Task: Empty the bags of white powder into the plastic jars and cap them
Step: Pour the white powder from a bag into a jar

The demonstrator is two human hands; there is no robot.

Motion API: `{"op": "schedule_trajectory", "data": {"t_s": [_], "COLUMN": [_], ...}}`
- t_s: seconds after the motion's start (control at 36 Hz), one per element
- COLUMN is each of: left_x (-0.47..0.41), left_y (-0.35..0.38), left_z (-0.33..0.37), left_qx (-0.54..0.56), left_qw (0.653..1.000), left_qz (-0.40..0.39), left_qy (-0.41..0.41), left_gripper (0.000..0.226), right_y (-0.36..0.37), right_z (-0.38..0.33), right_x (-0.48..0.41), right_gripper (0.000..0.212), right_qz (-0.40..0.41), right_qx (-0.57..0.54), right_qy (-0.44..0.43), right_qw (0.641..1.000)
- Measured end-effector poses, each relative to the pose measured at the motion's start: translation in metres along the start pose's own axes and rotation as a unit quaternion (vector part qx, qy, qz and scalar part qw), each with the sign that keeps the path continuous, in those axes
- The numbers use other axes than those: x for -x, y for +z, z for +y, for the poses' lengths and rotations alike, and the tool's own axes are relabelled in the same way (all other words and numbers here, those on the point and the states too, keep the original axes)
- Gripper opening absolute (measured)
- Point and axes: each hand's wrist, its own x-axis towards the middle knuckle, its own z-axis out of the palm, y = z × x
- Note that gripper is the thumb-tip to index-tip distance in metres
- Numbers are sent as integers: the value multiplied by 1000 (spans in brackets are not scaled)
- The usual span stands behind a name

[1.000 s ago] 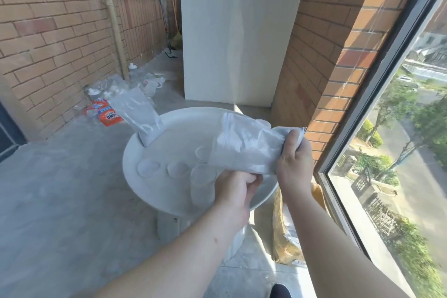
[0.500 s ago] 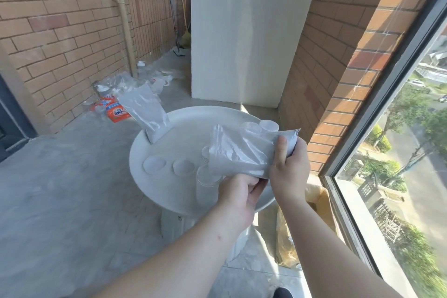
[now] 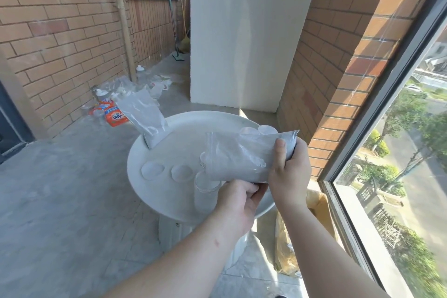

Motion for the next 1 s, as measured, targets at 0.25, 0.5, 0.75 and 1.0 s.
{"op": "schedule_trajectory", "data": {"t_s": [0.25, 0.5, 0.75, 1.0], "left_x": [8, 8, 9, 10], "left_y": [6, 8, 10, 11], "left_z": [4, 4, 5, 4], "left_qx": [-25, -26, -17, -2], "left_qw": [999, 999, 1000, 1000], "left_qz": [-23, -29, -23, -24], "left_qy": [0, -1, -4, -15], "left_gripper": [56, 52, 48, 44], "right_y": [0, -1, 2, 5], "right_z": [-2, -6, -5, -6], "right_x": [0, -1, -2, -2], "right_gripper": [14, 14, 44, 49], "right_qz": [-23, -38, -51, -40], "right_qx": [8, 4, 9, 14], "right_qy": [-31, -37, -29, -38], "right_qw": [999, 999, 998, 998]}}
